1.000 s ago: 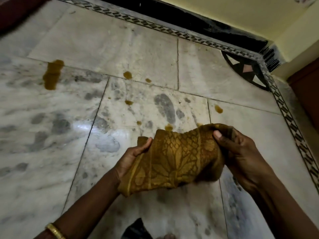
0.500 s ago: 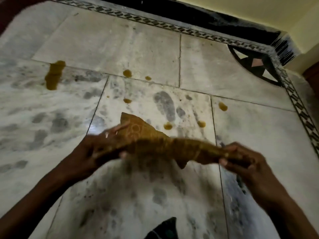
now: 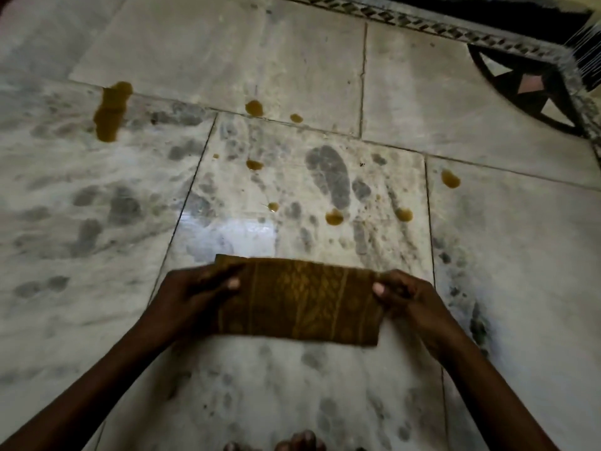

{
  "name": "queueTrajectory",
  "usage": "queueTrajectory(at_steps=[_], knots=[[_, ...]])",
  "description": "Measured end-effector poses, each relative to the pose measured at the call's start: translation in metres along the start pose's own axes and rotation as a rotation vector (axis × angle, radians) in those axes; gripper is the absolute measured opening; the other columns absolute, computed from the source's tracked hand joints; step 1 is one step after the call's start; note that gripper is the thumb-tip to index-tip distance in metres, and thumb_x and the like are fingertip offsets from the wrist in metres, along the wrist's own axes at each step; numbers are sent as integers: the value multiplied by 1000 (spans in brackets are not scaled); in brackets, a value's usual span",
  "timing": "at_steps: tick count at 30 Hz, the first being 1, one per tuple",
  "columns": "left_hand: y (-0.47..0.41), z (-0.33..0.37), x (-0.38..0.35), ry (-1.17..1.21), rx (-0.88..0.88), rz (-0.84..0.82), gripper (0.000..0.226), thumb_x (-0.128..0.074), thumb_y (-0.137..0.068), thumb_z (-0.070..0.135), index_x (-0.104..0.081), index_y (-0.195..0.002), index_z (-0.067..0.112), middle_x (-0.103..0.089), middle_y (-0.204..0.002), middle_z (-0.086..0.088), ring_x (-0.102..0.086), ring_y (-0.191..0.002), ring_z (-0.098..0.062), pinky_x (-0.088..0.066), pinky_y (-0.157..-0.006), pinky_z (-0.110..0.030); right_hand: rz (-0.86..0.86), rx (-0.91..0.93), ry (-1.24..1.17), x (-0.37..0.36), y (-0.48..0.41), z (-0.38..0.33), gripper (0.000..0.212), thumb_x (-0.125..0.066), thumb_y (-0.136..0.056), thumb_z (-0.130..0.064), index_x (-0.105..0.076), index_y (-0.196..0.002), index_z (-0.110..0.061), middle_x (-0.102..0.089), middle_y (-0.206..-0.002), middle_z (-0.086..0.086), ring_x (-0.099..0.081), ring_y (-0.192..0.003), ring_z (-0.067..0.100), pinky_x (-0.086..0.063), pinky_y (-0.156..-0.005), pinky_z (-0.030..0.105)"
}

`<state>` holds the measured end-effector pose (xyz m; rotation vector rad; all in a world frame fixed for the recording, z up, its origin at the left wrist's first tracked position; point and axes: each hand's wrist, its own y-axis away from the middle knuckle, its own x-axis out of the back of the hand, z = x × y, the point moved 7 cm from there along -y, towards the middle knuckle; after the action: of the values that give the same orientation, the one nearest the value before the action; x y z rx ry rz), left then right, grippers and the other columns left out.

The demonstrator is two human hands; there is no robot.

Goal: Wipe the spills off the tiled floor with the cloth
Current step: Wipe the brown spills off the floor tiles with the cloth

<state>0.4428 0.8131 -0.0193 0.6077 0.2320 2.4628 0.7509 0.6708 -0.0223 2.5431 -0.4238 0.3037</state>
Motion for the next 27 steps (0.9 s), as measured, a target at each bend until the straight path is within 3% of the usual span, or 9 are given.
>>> queueTrajectory(at_steps=[3, 6, 8, 11, 14, 18, 21, 24, 27], knots=[[-23, 5, -1, -443, -37, 212, 57, -46, -72, 76, -71, -96, 30, -70, -80, 7, -66, -77, -12, -51, -60, -33, 247, -33, 195, 3, -20, 2, 12, -75, -81, -30, -68, -91, -26, -67, -79, -9, -61, -74, 13, -47, -66, 28], [-17, 3, -9, -610, -30, 298, 66, -43, -76, 73, -61, -118, 26, -55, -102, -6, -55, -92, -24, -44, -64, -33, 457, -64, 446, -4, 11, 2, 45, -72, -81, -43, -62, -115, -16, -63, -102, 3, -55, -87, 17, -43, -75, 29], [-5, -10, -12, -705, 63, 355, 72, -46, -76, 70, -54, -127, 19, -48, -112, -16, -49, -99, -35, -45, -74, -43, 474, -177, 522, -16, 31, 12, 54, -67, -79, -56, -61, -111, -13, -57, -109, 7, -53, -96, 23, -45, -79, 34], [2, -16, -21, -793, 144, 384, 70, -55, -82, 63, -53, -110, 0, -50, -108, -27, -51, -92, -43, -45, -70, -48, 392, -217, 692, -37, 38, 21, 45, -66, -80, -54, -62, -98, -13, -51, -105, 8, -48, -101, 28, -45, -82, 39], [-7, -10, -30, -593, 153, 290, 49, -61, -86, 46, -46, -107, 5, -54, -97, -17, -55, -90, -38, -42, -65, -38, 365, -186, 315, -38, 31, 12, 19, -70, -82, -26, -57, -80, -11, -55, -87, 7, -53, -82, 24, -41, -60, 28], [-23, 2, -39, -171, 222, 232, 45, -71, -82, 34, -36, -104, 17, -55, -83, 2, -60, -82, -29, -46, -67, -37, 479, -271, -164, -13, 30, 21, 24, -67, -78, 0, -51, -69, -16, -59, -69, 11, -56, -67, 24, -46, -54, 29], [-24, 2, -49, 79, 281, 239, 55, -84, -70, 21, -43, -106, 17, -55, -85, 8, -59, -84, -21, -52, -75, -36, 652, -241, -76, 13, 36, 15, 27, -68, -78, -1, -53, -85, -22, -68, -81, 16, -62, -69, 26, -54, -69, 41], [-18, -6, -53, 208, 302, 238, 59, -86, -65, 10, -46, -107, 21, -58, -88, 0, -59, -85, -17, -51, -69, -31, 744, 80, 186, 9, 44, -34, 35, -64, -84, -5, -48, -111, -20, -70, -86, 7, -62, -69, 22, -52, -70, 34], [-13, -20, -50, 279, 338, 247, 58, -86, -63, 7, -49, -103, 27, -60, -91, -7, -60, -87, -21, -55, -76, -40, 657, 421, 448, -51, 48, -76, 46, -53, -84, -5, -43, -126, -21, -63, -94, 4, -57, -71, 17, -43, -60, 23]])
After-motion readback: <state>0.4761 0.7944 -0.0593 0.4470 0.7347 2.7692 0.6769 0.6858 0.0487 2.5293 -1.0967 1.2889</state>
